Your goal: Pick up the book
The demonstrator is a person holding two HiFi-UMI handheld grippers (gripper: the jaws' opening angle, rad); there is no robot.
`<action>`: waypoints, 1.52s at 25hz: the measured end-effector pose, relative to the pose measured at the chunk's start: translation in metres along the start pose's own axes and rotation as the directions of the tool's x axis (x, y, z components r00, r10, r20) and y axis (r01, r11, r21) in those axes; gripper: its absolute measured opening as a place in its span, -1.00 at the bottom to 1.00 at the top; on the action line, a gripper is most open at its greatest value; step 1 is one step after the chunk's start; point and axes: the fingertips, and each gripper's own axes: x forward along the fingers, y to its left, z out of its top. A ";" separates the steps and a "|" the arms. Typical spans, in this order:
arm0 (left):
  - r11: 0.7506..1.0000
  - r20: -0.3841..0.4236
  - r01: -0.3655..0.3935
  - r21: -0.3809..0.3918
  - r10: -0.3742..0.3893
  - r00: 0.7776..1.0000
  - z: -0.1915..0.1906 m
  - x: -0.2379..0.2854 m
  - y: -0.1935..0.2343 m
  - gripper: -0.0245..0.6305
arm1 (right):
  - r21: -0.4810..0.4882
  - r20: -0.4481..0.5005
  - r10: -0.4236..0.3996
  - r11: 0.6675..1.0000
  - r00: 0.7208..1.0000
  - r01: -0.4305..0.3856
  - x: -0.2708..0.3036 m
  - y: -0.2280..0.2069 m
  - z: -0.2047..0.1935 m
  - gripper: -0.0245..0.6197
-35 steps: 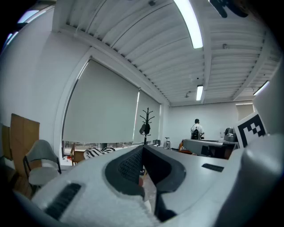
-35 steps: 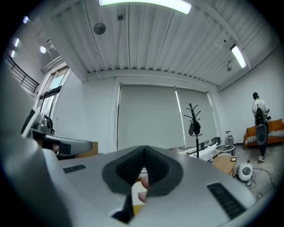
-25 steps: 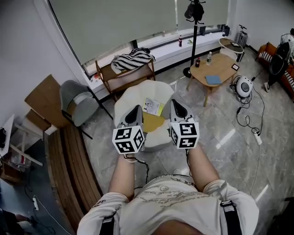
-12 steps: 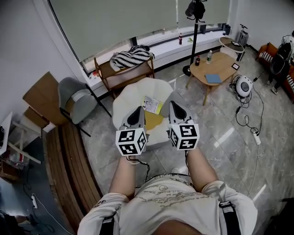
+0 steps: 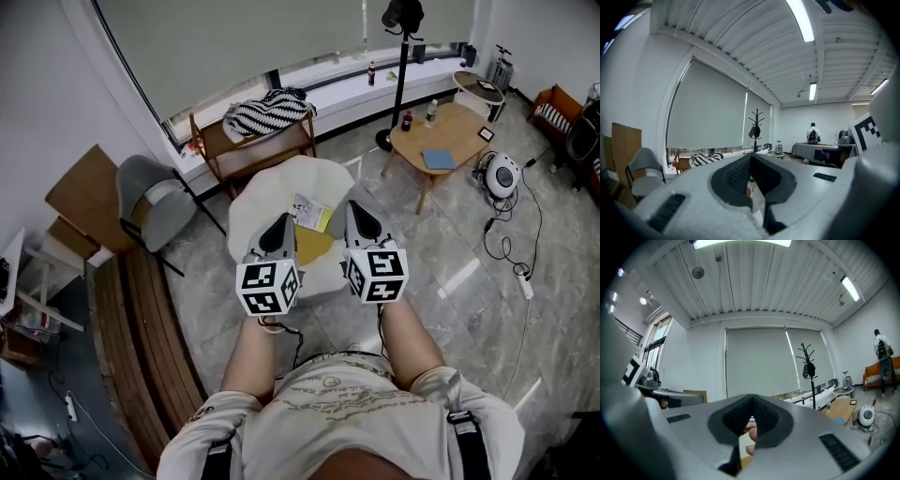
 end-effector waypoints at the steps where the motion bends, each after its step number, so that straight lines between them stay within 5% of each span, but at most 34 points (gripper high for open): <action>1: 1.000 0.000 -0.003 0.001 0.003 1.000 0.001 0.005 -0.001 -0.89 | 0.000 0.001 0.002 1.000 1.000 -0.002 0.002 -0.005 0.001 -0.86; 12: 0.999 0.016 -0.044 -0.020 0.044 0.999 0.001 0.044 -0.030 -0.89 | -0.001 -0.008 0.031 1.000 0.999 -0.031 0.018 -0.060 0.002 -0.86; 26: 0.999 0.047 -0.039 0.031 0.038 0.998 0.016 0.075 -0.021 -0.89 | -0.020 0.004 0.073 0.997 0.997 -0.073 0.051 -0.059 0.000 -0.86; 38: 0.998 -0.003 -0.058 0.025 0.058 0.998 0.000 0.113 0.019 -0.89 | 0.016 -0.037 0.110 0.994 0.993 -0.109 0.112 -0.049 -0.016 -0.86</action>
